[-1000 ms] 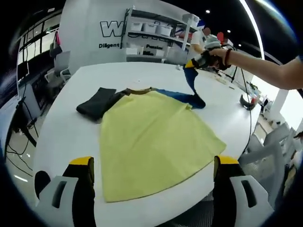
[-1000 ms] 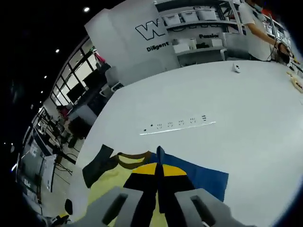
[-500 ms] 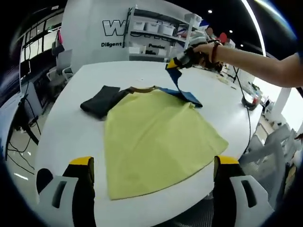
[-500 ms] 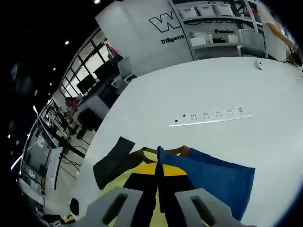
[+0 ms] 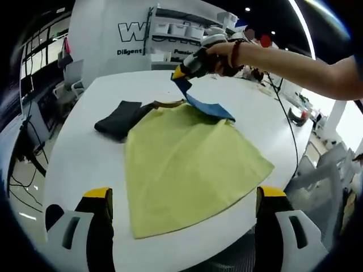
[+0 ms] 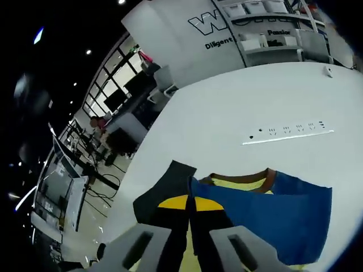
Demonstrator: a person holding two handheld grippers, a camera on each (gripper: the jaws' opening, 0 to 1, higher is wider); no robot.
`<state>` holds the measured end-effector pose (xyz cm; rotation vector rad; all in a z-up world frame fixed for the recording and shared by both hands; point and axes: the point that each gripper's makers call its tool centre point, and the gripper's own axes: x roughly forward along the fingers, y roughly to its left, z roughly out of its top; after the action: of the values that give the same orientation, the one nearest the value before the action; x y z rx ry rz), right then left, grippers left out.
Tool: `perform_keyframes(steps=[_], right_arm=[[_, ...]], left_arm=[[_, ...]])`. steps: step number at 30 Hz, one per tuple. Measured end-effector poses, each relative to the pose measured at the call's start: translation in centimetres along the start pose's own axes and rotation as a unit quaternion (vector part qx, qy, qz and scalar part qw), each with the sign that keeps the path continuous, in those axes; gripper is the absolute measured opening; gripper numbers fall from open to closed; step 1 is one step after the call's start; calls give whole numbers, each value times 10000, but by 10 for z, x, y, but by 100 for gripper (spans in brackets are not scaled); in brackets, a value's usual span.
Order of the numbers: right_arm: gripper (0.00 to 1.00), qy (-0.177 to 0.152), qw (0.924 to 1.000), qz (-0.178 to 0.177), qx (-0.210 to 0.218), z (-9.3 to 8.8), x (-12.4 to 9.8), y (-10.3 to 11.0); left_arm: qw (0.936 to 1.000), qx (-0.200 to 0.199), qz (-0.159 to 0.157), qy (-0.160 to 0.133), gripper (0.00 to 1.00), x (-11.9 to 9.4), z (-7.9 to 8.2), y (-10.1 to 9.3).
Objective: Fold the garment on the visible template until the final outline fits inside the template.
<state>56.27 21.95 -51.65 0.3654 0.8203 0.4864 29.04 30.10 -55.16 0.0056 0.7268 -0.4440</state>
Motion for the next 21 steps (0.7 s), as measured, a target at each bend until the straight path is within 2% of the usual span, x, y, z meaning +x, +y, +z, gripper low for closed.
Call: perform_keyframes(steps=[6,10,12,14,20,21], right_arm=[[0,18,10000,54,-42,-7,14,12],[0,330,9986,-93,-397,-31,25,9],[0,300,9989,-60,-351,-34,31,8],[0,450,9985,64,-316,-44,38,16],[0,571,9969,177,-515,-58,52,25],[0,629,9961,281,-548,-62,55,27]], left_arm=[[10000,-17,28,12,99,-1,-3,1],[10000,6,55,24,99,-3,-4,3],[10000,-16,81,12,99,-5,-5,4],[9999,-27,116,17,99,-6,-6,8],[9998,-62,165,-22,99,-8,-4,12],[9998,-77,164,-38,99,-7,-3,13]])
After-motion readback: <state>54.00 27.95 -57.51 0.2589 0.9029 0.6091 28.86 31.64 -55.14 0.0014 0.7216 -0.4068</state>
